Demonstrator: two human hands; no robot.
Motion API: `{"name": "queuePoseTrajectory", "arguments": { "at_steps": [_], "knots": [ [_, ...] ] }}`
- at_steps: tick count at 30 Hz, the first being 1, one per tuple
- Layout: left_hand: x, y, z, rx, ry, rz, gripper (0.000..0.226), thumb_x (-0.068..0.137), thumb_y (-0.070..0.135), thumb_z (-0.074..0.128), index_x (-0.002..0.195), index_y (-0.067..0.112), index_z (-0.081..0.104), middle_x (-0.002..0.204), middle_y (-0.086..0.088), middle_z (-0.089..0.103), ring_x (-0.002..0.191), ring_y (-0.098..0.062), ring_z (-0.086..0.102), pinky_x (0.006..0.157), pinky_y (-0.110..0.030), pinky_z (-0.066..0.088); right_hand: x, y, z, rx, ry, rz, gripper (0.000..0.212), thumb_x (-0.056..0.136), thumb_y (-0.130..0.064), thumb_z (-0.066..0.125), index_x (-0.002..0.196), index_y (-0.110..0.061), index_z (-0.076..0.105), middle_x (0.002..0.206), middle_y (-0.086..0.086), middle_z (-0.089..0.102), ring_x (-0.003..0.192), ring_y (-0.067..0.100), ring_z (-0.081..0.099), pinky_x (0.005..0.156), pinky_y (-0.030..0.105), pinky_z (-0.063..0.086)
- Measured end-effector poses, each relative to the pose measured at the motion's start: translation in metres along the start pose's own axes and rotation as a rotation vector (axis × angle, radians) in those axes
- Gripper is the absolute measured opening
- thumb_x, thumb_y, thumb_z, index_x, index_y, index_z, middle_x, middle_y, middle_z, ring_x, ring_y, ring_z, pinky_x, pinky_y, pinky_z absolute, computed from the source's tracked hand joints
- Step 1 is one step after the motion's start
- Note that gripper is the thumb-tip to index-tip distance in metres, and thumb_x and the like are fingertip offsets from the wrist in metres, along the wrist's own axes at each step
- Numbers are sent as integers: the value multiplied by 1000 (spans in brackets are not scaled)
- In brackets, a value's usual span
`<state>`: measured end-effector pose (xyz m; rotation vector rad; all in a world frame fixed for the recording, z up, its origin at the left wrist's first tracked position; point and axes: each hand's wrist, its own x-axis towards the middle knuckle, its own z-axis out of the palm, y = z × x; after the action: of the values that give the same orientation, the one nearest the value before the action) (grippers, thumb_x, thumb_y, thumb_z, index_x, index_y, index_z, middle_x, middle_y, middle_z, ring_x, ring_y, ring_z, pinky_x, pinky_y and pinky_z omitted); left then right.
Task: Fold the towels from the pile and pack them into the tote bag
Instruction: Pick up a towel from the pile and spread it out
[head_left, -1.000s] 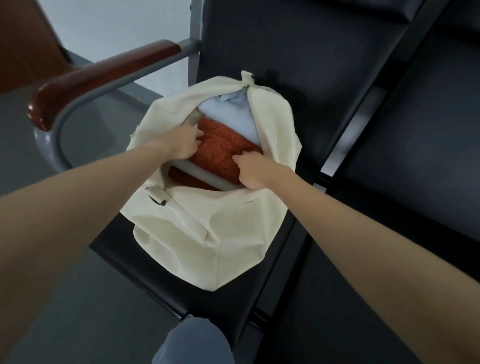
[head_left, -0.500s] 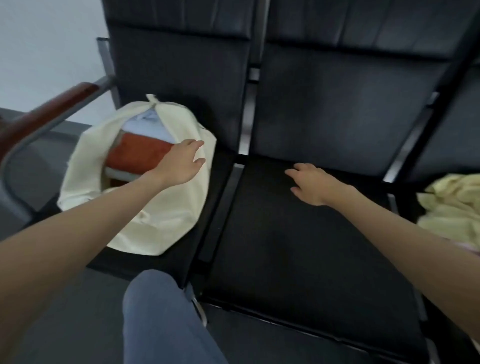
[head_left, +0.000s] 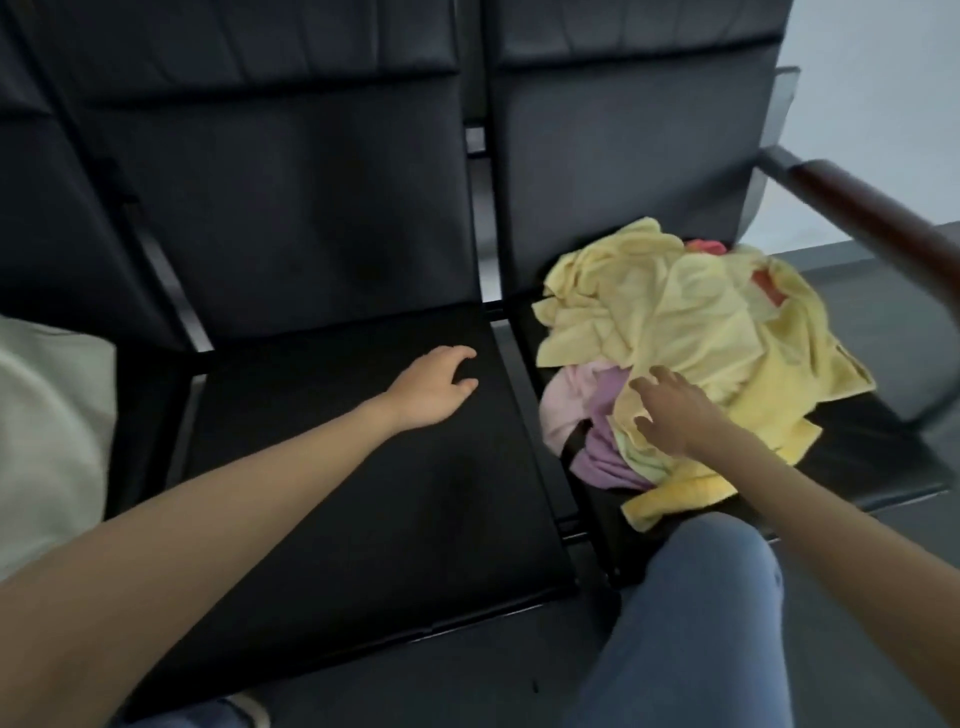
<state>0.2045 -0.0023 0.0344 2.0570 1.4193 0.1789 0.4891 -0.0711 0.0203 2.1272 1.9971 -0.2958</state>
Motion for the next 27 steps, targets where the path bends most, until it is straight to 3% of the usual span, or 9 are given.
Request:
{"name": "queuePoseTrajectory", "arguments": {
  "at_steps": [4,6,8,11,13,16,20,24,27],
  "knots": [
    [36,51,59,-101,-57,37,33,98,22,51,129,14,53,124,-5,56,113,-20,55,94,-30,43,-10,46,24,215,121,142,52,91,-14,52,140,-4,36,148,23,26,136,39,27,105,44,32],
    [51,69,90,-143,-103,44,9,98,17,47,103,14,54,103,-6,53,98,-18,53,83,-31,41,-14,60,36,354,194,163,50,89,-8,53,137,-1,39,141,25,33,128,42,34,101,45,34],
    [64,85,115,-216,-131,19,12,99,17,45,95,12,55,97,-6,52,93,-17,50,76,-29,38,-18,67,47,426,253,171,47,88,-5,53,133,0,43,130,24,41,119,42,40,96,45,37],
    [81,105,139,-336,-122,-50,28,100,21,46,109,-1,60,96,-6,55,93,-18,52,74,-25,36,-21,72,61,461,301,147,43,88,-5,54,130,0,47,122,21,45,114,39,44,94,43,38],
    [91,116,147,-419,-122,-102,32,98,27,51,118,2,58,103,-4,59,96,-17,55,79,-26,42,-20,74,68,506,324,140,41,88,-6,55,128,0,48,119,20,47,112,38,45,94,42,39],
    [103,130,156,-607,-94,-218,25,91,28,63,104,7,63,104,-9,66,100,-24,62,90,-36,50,-18,74,73,597,363,158,41,89,-8,55,129,-2,48,120,17,46,111,33,48,93,38,41],
    [105,154,139,-982,-16,-414,5,92,11,62,95,9,59,105,-14,66,98,-28,64,89,-39,55,-21,68,67,791,388,194,53,83,-18,67,131,-10,44,121,7,45,110,24,49,90,33,43],
    [80,174,90,-1256,-119,-334,11,93,1,58,102,-5,60,89,-17,67,77,-27,67,73,-39,59,-32,51,56,734,439,112,83,63,-40,84,131,-11,45,123,6,47,113,22,43,96,34,38],
    [45,181,60,-1260,-191,-257,6,93,-4,56,95,-6,61,83,-16,68,69,-23,69,70,-36,60,-34,31,47,668,619,99,58,73,-30,79,117,-3,52,109,11,53,102,28,48,88,34,37]
  ]
}}
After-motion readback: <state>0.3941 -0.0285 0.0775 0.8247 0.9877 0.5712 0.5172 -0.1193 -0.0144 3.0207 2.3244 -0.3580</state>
